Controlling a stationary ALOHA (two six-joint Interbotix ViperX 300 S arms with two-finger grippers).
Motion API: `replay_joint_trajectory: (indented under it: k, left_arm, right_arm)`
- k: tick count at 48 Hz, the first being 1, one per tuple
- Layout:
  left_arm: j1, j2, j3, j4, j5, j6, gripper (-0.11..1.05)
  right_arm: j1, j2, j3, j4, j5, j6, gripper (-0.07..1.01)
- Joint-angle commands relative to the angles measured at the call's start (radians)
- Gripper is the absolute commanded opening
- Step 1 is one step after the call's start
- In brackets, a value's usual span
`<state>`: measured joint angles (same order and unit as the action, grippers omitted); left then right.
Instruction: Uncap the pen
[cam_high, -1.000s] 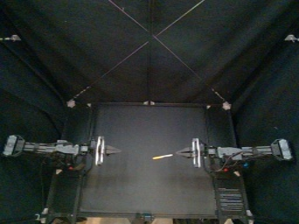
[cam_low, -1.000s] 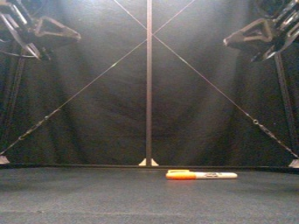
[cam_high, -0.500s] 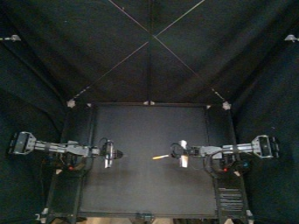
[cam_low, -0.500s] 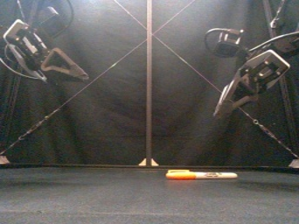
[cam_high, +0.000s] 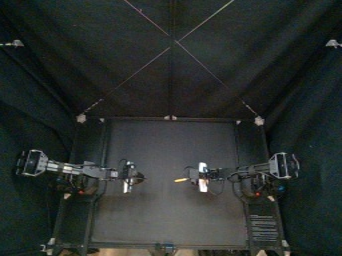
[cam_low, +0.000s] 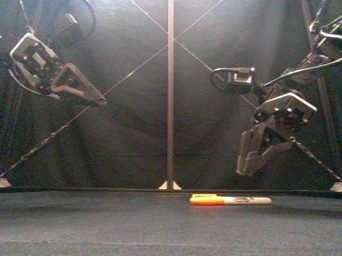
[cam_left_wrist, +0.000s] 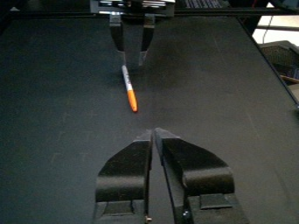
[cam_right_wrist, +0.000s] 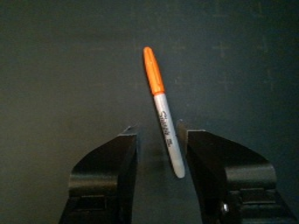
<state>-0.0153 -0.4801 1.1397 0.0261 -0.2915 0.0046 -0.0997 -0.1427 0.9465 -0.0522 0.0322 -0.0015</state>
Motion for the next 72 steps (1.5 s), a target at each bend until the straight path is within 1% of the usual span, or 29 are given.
replay_joint_trajectory:
  k: [1,3,8,11,15,16,20,27,29,34,38,40,41,45,47,48,49,52,56,60,62,66,67,69,72]
  left_arm:
    - [-0.002,0.009,-0.031,0.008,-0.005,0.0015,0.65]
    - [-0.002,0.012,-0.032,0.008,-0.005,0.0015,0.68]
    - [-0.002,0.015,-0.034,0.008,-0.006,0.0015,0.75]
    - [-0.002,0.015,-0.034,0.008,-0.005,0.0015,0.78]
    - [-0.002,0.015,-0.034,0.008,-0.005,0.0015,0.80]
    - [-0.002,0.015,-0.034,0.008,-0.006,0.0000,0.80]
    - [-0.002,0.015,-0.034,0.008,-0.006,0.0015,0.80]
    - [-0.002,0.015,-0.034,0.006,-0.006,0.0015,0.80]
    - [-0.002,0.015,-0.034,0.006,-0.005,0.0000,0.80]
    - [-0.002,0.015,-0.035,0.005,-0.006,0.0000,0.80]
    - [-0.002,0.015,-0.035,0.002,-0.006,-0.0046,0.80]
    - [0.003,0.015,-0.037,-0.006,-0.006,-0.0061,0.80]
    - [0.006,0.015,-0.037,-0.011,-0.006,-0.0046,0.80]
    - [0.009,0.017,-0.046,-0.032,-0.008,-0.0046,0.81]
    - [0.014,0.020,-0.052,-0.040,-0.006,-0.0031,0.81]
    - [0.015,0.020,-0.054,-0.043,-0.006,-0.0046,0.81]
    - [0.018,0.021,-0.058,-0.048,-0.006,-0.0031,0.82]
    - [0.023,0.031,-0.072,-0.057,-0.006,-0.0031,0.82]
    - [0.031,0.049,-0.091,-0.061,-0.006,-0.0031,0.82]
    - [0.037,0.072,-0.104,-0.067,-0.006,-0.0061,0.82]
    - [0.043,0.083,-0.110,-0.075,-0.006,-0.0061,0.82]
    - [0.055,0.110,-0.124,-0.092,-0.006,-0.0015,0.82]
    - [0.057,0.115,-0.126,-0.095,-0.006,-0.0031,0.82]
    - [0.063,0.126,-0.130,-0.098,-0.005,-0.0015,0.82]
    - [0.069,0.140,-0.138,-0.103,-0.006,-0.0015,0.82]
  right_arm:
    - [-0.026,0.009,-0.023,0.002,-0.003,0.005,0.76]
    - [-0.038,0.018,-0.026,0.005,0.000,0.011,0.76]
    - [-0.064,0.044,-0.031,0.011,0.014,0.009,0.76]
    - [-0.071,0.063,-0.035,0.015,0.023,0.005,0.76]
    - [-0.069,0.086,-0.043,0.017,0.035,0.003,0.76]
    - [-0.066,0.092,-0.046,0.017,0.040,0.003,0.76]
    - [-0.060,0.107,-0.057,0.020,0.052,0.003,0.76]
    - [-0.054,0.129,-0.063,0.025,0.055,0.003,0.75]
    - [-0.054,0.135,-0.061,0.025,0.057,0.003,0.74]
    - [-0.052,0.147,-0.063,0.025,0.064,0.003,0.70]
    - [-0.051,0.150,-0.063,0.025,0.074,0.002,0.60]
    - [-0.051,0.150,-0.064,0.021,0.072,0.002,0.55]
    - [-0.051,0.150,-0.066,0.020,0.072,0.002,0.52]
    - [-0.051,0.130,-0.077,0.014,0.072,0.002,0.44]
    - [-0.051,0.117,-0.086,0.011,0.072,0.003,0.42]
    - [-0.051,0.110,-0.092,0.008,0.071,0.003,0.42]
    - [-0.049,0.104,-0.098,0.006,0.071,0.002,0.42]
    - [-0.049,0.084,-0.120,-0.003,0.069,0.000,0.42]
    - [-0.048,0.066,-0.155,-0.020,0.069,0.005,0.42]
    - [-0.043,0.058,-0.183,-0.034,0.069,0.002,0.42]
    - [-0.038,0.058,-0.196,-0.040,0.069,0.000,0.42]
    - [-0.028,0.060,-0.225,-0.055,0.072,-0.002,0.42]
    - [-0.025,0.060,-0.232,-0.060,0.072,0.000,0.42]
    - [-0.020,0.063,-0.244,-0.071,0.072,0.000,0.42]
    - [-0.011,0.067,-0.262,-0.081,0.072,0.000,0.42]
